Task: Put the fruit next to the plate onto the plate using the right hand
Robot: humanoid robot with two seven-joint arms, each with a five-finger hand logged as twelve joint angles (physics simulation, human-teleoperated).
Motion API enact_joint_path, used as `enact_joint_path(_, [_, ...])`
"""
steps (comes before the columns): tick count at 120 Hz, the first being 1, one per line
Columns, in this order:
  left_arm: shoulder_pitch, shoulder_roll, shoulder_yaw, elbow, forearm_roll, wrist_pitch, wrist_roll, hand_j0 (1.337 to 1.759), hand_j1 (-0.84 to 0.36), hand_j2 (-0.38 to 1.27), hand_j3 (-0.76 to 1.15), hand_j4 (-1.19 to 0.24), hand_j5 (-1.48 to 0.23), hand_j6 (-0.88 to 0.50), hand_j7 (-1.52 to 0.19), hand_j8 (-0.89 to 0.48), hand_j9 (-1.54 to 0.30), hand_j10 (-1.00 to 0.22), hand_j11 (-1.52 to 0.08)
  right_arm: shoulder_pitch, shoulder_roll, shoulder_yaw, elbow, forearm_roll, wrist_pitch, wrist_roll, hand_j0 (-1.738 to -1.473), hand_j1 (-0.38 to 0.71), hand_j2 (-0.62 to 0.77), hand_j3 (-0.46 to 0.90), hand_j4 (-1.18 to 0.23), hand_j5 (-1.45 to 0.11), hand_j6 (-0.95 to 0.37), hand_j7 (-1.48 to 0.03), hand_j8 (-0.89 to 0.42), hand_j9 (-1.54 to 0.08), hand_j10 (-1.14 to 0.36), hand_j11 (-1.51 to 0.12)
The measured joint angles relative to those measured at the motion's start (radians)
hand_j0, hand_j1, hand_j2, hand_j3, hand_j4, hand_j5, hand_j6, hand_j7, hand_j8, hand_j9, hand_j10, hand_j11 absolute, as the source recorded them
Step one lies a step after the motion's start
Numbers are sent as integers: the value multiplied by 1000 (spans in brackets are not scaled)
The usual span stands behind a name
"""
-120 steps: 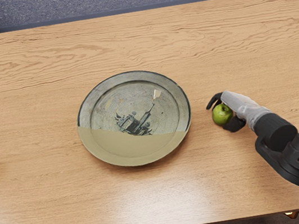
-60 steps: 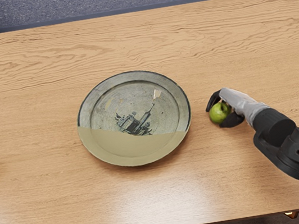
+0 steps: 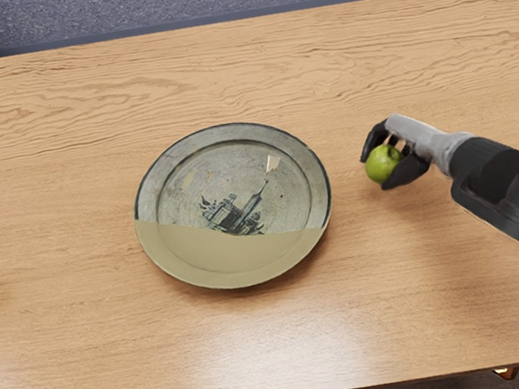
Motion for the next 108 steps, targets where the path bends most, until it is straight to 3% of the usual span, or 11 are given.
enact_joint_path(30, [0,0,0,0,0,0,0,1658,69,47,0,-234,-304,-234,-304,-234,-304,-234,-304,6,-27,206,1,227,277,0,-1650,299,106,0,-631,-1027,-388,-972,-352,-1009,-704,-993])
enact_joint_path(54, [0,0,0,0,0,0,0,1658,69,47,0,-234,-304,-234,-304,-234,-304,-233,-304,18,3,287,1,326,394,0,-1650,308,125,0,-628,-1031,-382,-975,-343,-1013,-692,-992])
enact_joint_path(81, [0,0,0,0,0,0,0,1658,69,47,0,-234,-304,-234,-304,-234,-304,-234,-304,72,108,292,1,336,436,1,-1652,333,191,1,-610,-1045,-368,-977,-330,-1031,-679,-1025])
enact_joint_path(108, [0,0,0,0,0,0,0,1658,69,47,0,-234,-304,-234,-304,-234,-304,-234,-304,85,225,277,-6,190,448,1,-1654,347,203,1,-597,-1055,-354,-981,-319,-1039,-663,-1040])
